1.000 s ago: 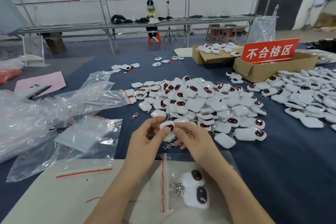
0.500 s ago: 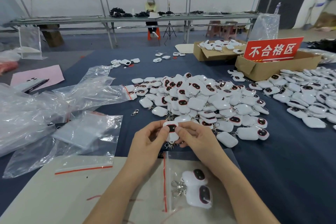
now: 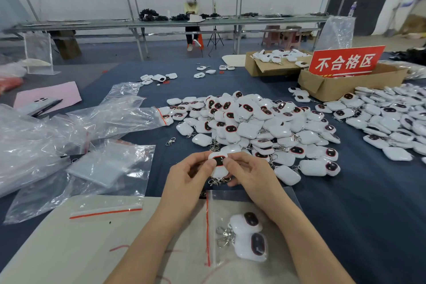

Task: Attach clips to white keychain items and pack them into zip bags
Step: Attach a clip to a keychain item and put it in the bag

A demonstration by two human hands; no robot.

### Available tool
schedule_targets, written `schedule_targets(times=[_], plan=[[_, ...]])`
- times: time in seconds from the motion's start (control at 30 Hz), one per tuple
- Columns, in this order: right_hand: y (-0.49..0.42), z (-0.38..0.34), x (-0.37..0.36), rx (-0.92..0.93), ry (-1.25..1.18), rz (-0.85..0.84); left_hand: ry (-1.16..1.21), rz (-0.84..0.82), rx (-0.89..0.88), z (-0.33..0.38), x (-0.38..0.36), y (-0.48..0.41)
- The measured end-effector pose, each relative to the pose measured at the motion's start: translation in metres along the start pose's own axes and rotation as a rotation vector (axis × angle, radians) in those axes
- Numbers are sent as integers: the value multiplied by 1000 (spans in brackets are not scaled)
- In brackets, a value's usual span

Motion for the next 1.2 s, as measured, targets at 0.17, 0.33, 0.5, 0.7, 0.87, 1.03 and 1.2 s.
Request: schedule_targets(times=[0.17, 0.33, 0.5, 0.7, 0.87, 1.03, 1.2], plan=[[-1, -1, 0, -14, -4, 6, -6, -8, -3, -1, 1, 0], [1, -2, 1, -2, -34, 9, -27, -20, -14, 0, -1, -1], [1, -2, 0, 12, -87, -4, -71, -60, -38, 3, -8, 0], [1, 0, -1, 2, -113, -11, -152, -45, -54, 1, -8, 2], [0, 0, -1, -1, -89, -21, -217, -53, -58, -1, -7, 1], [0, -1, -1, 16, -81, -22, -185, -16, -62, 1, -6, 0], [2, -5, -3, 39, -83, -25, -146, -7, -69, 4, -7, 1]])
Point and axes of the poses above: each hand's wrist, its own y-axis away from the middle knuckle, its own x-axis out of the back of the hand, z = x × y, the point moved 7 cm from there along -y, towards the middle knuckle, and after that the axes turned 7 degrees about -z, right-handed, at the moved point
